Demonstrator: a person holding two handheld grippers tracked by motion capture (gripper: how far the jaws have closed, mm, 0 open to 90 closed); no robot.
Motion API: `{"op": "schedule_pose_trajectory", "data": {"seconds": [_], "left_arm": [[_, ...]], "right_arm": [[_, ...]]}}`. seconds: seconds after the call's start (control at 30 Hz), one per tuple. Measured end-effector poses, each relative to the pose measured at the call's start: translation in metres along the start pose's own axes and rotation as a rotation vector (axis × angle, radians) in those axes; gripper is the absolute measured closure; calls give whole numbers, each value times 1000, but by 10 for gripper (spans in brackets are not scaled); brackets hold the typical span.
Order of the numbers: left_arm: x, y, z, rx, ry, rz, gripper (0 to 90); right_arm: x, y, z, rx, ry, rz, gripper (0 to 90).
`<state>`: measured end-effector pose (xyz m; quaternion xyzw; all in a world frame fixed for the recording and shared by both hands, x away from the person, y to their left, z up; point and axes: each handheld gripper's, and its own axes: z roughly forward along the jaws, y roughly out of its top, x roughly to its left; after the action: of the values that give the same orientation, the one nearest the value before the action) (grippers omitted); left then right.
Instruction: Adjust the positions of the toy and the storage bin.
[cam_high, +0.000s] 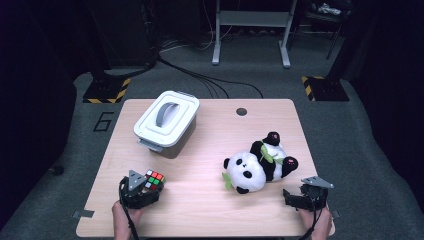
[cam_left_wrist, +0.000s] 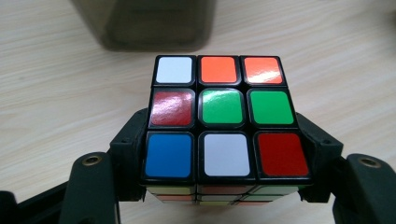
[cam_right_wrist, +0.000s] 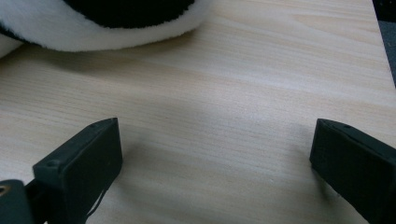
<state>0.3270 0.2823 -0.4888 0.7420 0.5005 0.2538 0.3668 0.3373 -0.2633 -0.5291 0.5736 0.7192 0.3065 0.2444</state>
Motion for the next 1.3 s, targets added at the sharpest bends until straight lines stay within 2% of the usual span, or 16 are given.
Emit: {"op": "schedule_pose_trajectory", "data": {"seconds": [0.1, 0.4, 0.53, 0.6, 1.07, 1.3], "left_arm": [[13, 0, -2, -4, 17, -32, 339], [57, 4, -7, -24, 117, -96, 339], [75, 9, -6, -22, 157, -98, 339], [81, 10, -5, -30, 168, -107, 339], [133, 14, 11, 15, 226, -172, 339], [146, 8, 23, 52, 238, -205, 339]], "right_arm": [[0, 0, 0, 0, 0, 0, 17], [0, 0, 0, 0, 0, 0, 17], [0, 0, 0, 0, 0, 1, 17], [0, 0, 0, 0, 0, 1, 17], [0, 0, 0, -1, -2, 5, 17], [0, 0, 0, -2, -2, 5, 17]]}}
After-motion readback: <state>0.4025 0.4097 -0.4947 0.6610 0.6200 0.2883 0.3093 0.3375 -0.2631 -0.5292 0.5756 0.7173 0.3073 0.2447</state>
